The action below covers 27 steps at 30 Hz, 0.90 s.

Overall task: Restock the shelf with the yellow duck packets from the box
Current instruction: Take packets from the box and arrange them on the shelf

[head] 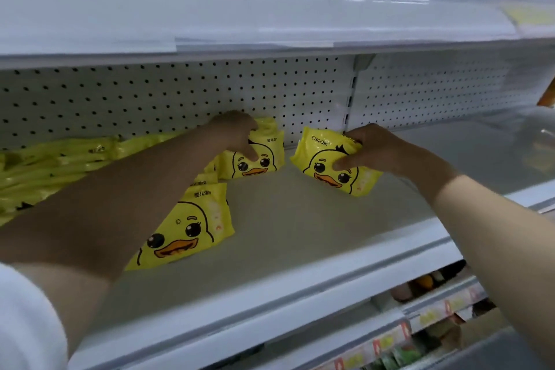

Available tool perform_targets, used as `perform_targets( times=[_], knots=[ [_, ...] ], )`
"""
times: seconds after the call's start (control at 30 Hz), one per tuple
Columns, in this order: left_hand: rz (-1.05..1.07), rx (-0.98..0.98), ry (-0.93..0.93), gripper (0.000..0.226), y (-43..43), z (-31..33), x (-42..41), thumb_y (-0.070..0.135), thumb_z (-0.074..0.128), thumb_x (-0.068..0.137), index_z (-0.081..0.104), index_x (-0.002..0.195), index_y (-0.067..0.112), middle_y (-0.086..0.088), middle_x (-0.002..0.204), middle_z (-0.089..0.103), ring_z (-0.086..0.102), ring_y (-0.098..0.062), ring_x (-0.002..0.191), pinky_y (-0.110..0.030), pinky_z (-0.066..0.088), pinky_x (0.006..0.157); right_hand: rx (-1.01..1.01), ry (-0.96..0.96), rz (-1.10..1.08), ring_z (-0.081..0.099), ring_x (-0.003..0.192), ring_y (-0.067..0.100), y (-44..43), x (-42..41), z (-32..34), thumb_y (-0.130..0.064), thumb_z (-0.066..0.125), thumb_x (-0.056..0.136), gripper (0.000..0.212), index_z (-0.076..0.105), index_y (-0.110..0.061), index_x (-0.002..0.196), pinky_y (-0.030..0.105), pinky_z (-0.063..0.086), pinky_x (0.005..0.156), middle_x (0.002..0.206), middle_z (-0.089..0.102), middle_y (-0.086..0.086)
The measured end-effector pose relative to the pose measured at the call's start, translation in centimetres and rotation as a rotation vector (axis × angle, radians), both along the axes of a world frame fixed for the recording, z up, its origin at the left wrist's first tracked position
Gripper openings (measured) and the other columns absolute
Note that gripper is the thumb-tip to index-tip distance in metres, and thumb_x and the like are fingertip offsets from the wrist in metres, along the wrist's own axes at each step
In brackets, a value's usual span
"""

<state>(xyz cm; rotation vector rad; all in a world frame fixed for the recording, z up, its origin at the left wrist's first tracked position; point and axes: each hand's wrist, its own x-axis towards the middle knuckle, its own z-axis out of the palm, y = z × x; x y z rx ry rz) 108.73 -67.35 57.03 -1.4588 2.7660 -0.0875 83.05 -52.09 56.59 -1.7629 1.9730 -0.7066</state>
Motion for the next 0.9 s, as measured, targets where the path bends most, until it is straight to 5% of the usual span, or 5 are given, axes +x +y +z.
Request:
perform_targets(
  times=[0.17, 0.3, 0.5, 0.73, 0.9],
  knots=[
    [0.006, -0.081, 0.112, 0.077, 0.1, -0.4, 0.4, 0.055, 0.081, 0.068, 0.053, 0.129, 0.018, -0.007, 0.123, 0.057, 0.054, -0.026, 0.111, -0.037, 0.048, 0.090, 0.040, 0.003, 0.080, 0.073, 0.077, 0.008, -1.8, 1.2, -0.1, -0.029, 0.092, 0.064, 0.037, 0.077, -0.019, 0.096, 0.032, 0.061, 0.076, 0.086, 0.077, -0.006],
    [-0.282, 0.040, 0.604, 0.049, 2.9, 1.7, -0.4, 0.048, 0.077, 0.076, 0.058, 0.114, 0.024, 0.008, 0.111, 0.063, 0.059, -0.009, 0.104, -0.027, 0.048, 0.087, 0.052, 0.032, 0.176, 0.071, 0.071, 0.004, -2.9, 2.8, 0.2, -0.028, 0.091, 0.066, 0.035, 0.076, -0.016, 0.095, 0.025, 0.058, 0.067, 0.085, 0.076, -0.005],
    [-0.344, 0.296, 0.572, 0.039, 4.7, 1.5, -0.4, 0.032, 0.085, 0.071, 0.058, 0.100, 0.031, 0.012, 0.102, 0.067, 0.062, 0.000, 0.092, -0.023, 0.049, 0.078, 0.021, -0.076, 0.275, 0.074, 0.079, 0.011, -3.9, 5.1, 0.3, -0.024, 0.091, 0.067, 0.034, 0.075, -0.015, 0.096, 0.030, 0.060, 0.074, 0.088, 0.077, -0.002],
    [-0.229, 0.300, 0.874, 0.030, 4.2, 1.2, 1.0, 0.015, 0.083, 0.075, 0.062, 0.097, 0.019, 0.004, 0.085, 0.067, 0.061, 0.008, 0.067, -0.012, 0.048, 0.061, -0.213, -0.703, 0.203, 0.071, 0.102, 0.022, -3.6, 3.6, -1.6, -0.011, 0.082, 0.077, 0.052, 0.065, -0.026, 0.123, 0.033, 0.058, 0.079, 0.113, 0.069, 0.010],
    [-0.167, 0.300, 0.872, 0.026, 3.8, 1.3, 1.4, 0.015, 0.082, 0.076, 0.064, 0.096, 0.018, 0.008, 0.087, 0.067, 0.063, 0.003, 0.075, -0.016, 0.049, 0.067, -0.247, -0.798, 0.258, 0.073, 0.092, 0.025, -3.3, 3.8, -2.6, -0.004, 0.074, 0.085, 0.043, 0.063, -0.018, 0.124, 0.036, 0.060, 0.076, 0.100, 0.074, 0.011]
  ],
)
